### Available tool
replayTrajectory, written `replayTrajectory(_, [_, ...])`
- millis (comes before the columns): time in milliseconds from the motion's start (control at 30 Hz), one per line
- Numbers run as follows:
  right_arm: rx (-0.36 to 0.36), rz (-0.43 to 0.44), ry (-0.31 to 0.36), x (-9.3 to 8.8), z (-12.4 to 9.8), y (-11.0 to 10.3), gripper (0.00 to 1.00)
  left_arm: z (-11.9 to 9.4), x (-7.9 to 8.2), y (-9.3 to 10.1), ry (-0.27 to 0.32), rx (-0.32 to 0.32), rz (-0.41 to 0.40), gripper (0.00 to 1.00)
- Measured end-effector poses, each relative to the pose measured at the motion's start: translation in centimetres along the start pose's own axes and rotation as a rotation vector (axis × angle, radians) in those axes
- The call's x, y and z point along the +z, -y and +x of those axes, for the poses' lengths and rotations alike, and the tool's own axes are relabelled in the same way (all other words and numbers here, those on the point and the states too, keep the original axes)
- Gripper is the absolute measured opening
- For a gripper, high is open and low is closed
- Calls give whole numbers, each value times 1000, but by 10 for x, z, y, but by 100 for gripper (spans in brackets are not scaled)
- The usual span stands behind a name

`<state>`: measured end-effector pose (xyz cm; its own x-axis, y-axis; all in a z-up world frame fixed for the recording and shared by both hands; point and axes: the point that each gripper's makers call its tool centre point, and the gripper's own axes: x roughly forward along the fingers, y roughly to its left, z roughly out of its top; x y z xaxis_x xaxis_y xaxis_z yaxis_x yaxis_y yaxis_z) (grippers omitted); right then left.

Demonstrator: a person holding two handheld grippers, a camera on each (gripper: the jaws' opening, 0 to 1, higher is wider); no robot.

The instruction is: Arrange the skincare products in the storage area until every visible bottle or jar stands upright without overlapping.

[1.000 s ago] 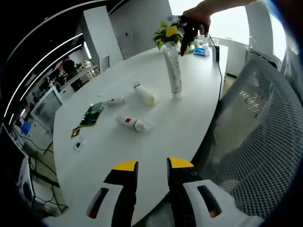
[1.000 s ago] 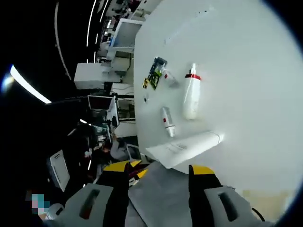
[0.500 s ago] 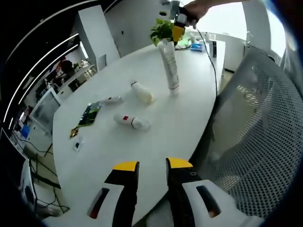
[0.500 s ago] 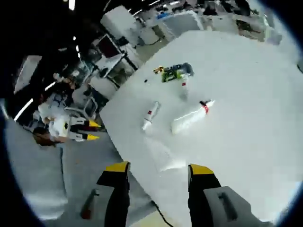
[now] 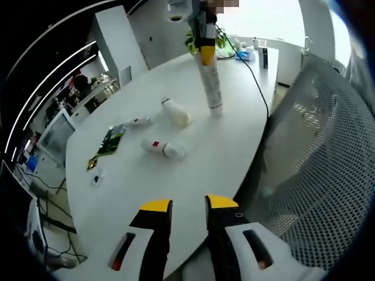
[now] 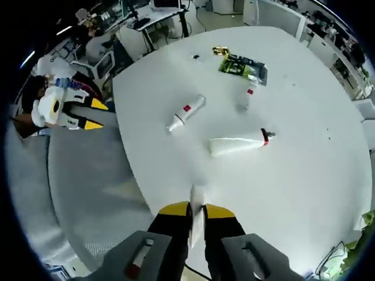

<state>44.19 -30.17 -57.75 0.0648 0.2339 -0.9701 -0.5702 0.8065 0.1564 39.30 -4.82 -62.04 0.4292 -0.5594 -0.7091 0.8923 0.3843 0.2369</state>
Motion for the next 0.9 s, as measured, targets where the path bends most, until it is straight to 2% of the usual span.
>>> replayTrajectory(67, [-19, 85, 1, 0, -1, 3, 0, 0, 1, 1, 5, -3, -2, 21])
replayTrajectory(100, [-21, 161, -14, -3, -1, 4, 0, 0, 1, 1, 7, -4, -4, 21])
replayTrajectory(133, [-25, 311, -31, -5, -1, 3, 0, -1, 2, 1, 8, -4, -3, 21])
replayTrajectory(167, [-17, 343, -14, -4, -1, 1, 0, -1, 2, 1, 9, -3, -2, 20])
replayTrajectory(200, [-6, 336, 13, -2, 0, -1, 0, 0, 2, 1, 10, -5, -3, 20])
replayTrajectory(333, [-3, 317, 23, -4, 0, -7, 2, 0, 2, 3, 8, -16, 1, 20])
replayTrajectory(433, [21, 245, 38, -2, 1, -14, 3, 1, 0, 4, -4, -21, 9, 20])
replayTrajectory(733, [32, 246, 66, 1, -1, -8, 3, 1, 0, 6, -2, -28, 8, 19])
replayTrajectory(900, [62, 213, 67, 3, 1, -16, 7, 2, -2, 6, -12, -31, 9, 19])
